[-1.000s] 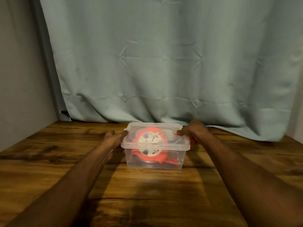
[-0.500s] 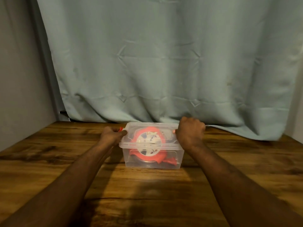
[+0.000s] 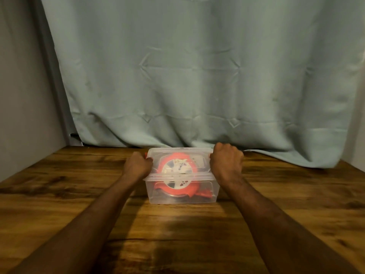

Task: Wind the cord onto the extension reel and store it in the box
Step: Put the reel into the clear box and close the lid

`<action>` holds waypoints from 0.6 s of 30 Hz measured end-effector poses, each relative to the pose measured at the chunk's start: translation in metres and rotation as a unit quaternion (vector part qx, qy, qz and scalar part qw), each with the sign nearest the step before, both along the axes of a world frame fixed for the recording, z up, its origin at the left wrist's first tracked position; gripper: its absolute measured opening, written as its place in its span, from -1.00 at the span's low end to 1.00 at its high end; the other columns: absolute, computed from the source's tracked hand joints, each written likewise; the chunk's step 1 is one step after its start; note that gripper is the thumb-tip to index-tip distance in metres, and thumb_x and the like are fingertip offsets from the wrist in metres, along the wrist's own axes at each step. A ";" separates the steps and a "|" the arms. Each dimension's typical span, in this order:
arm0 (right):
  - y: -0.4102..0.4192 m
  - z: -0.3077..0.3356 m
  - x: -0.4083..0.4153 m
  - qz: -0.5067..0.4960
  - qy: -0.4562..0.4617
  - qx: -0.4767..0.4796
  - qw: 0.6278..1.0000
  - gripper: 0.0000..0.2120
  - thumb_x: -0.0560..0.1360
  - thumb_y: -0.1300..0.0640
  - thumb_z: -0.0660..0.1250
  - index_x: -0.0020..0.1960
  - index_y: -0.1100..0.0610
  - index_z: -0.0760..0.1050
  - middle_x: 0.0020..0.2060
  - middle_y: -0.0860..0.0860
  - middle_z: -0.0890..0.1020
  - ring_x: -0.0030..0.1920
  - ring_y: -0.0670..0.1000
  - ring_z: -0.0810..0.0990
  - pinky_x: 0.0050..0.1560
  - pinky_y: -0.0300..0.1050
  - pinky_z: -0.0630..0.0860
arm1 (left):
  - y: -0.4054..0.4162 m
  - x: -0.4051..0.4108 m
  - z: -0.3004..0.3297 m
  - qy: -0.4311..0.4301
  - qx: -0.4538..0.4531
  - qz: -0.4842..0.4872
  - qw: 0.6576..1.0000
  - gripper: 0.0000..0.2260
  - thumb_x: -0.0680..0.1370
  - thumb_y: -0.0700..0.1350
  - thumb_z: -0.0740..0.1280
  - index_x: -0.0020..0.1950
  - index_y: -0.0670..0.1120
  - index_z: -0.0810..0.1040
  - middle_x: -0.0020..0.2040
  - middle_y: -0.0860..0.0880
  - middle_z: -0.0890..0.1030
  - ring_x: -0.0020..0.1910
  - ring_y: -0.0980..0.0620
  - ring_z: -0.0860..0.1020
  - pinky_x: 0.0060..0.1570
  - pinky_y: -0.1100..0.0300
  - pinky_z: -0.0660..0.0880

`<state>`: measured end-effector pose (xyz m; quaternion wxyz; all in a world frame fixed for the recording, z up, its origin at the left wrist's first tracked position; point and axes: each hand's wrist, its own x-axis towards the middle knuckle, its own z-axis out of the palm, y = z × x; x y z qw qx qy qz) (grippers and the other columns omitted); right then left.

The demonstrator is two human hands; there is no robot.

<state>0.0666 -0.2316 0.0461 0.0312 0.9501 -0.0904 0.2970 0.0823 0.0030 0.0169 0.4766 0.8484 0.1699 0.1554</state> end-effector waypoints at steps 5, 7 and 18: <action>0.000 -0.001 0.001 0.009 0.013 0.002 1.000 -0.89 0.57 0.12 0.34 0.04 0.06 0.63 -0.02 0.03 0.69 -0.02 0.06 0.69 -0.24 -0.14 0.34 | -0.009 -0.005 0.004 0.007 0.119 0.009 0.993 -0.68 0.74 -0.11 0.31 0.37 -0.28 0.64 0.30 -0.30 0.70 0.26 -0.30 0.66 0.02 0.05 0.45; 0.000 0.000 -0.002 0.026 0.009 0.010 1.000 -0.85 0.53 0.15 0.35 0.08 0.08 0.63 0.05 0.08 0.64 -0.03 0.08 0.67 -0.24 -0.13 0.38 | -0.008 -0.013 0.006 -0.027 0.168 0.016 0.985 -0.66 0.75 -0.06 0.27 0.36 -0.26 0.64 0.30 -0.32 0.70 0.27 -0.35 0.65 0.12 -0.03 0.54; 0.010 -0.017 -0.075 0.215 0.091 0.002 0.972 -0.64 0.68 -0.11 0.02 0.26 -0.02 0.51 0.20 -0.01 0.58 0.18 0.07 0.55 0.00 -0.05 0.39 | -0.012 -0.093 -0.009 -0.111 0.431 -0.073 0.893 -0.57 0.71 0.16 0.18 0.20 -0.03 0.76 0.18 -0.13 0.79 0.17 -0.19 0.74 0.10 -0.09 0.66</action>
